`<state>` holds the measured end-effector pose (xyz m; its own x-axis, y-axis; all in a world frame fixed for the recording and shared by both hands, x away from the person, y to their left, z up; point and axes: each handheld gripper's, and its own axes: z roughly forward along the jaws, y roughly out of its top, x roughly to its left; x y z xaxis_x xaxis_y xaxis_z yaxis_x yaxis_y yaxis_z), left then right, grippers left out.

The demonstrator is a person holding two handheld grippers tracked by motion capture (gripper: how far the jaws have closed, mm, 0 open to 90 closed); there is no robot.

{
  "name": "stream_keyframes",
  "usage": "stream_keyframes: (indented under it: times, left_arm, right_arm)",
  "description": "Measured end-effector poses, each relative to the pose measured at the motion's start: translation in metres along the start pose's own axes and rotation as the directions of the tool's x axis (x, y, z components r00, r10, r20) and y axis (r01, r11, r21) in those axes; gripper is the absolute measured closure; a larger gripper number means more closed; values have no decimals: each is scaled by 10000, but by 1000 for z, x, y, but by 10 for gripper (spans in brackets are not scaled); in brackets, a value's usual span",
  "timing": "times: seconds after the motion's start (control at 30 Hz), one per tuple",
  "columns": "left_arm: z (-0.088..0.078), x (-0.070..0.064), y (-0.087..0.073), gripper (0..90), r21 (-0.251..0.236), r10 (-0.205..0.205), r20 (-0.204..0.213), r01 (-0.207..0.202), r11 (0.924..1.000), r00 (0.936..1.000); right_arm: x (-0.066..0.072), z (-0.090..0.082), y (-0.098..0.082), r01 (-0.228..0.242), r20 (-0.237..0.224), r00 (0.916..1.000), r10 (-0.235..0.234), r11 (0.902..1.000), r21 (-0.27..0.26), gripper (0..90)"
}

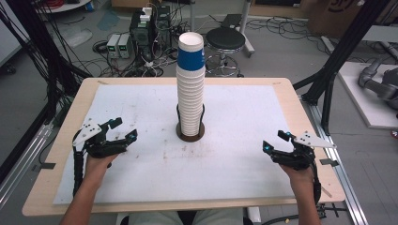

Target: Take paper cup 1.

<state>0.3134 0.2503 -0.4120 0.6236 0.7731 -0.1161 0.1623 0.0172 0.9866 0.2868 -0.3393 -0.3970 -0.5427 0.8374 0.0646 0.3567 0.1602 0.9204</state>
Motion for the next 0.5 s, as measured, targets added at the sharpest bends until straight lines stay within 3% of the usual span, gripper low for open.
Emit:
stream_keyframes:
  times: [0.5]
  left_arm:
    - [3,-4,0,173,119,48,100,-49,9999,9999]
  right_arm:
    - [2,-2,1,16,-136,9999,-17,10000,-42,214]
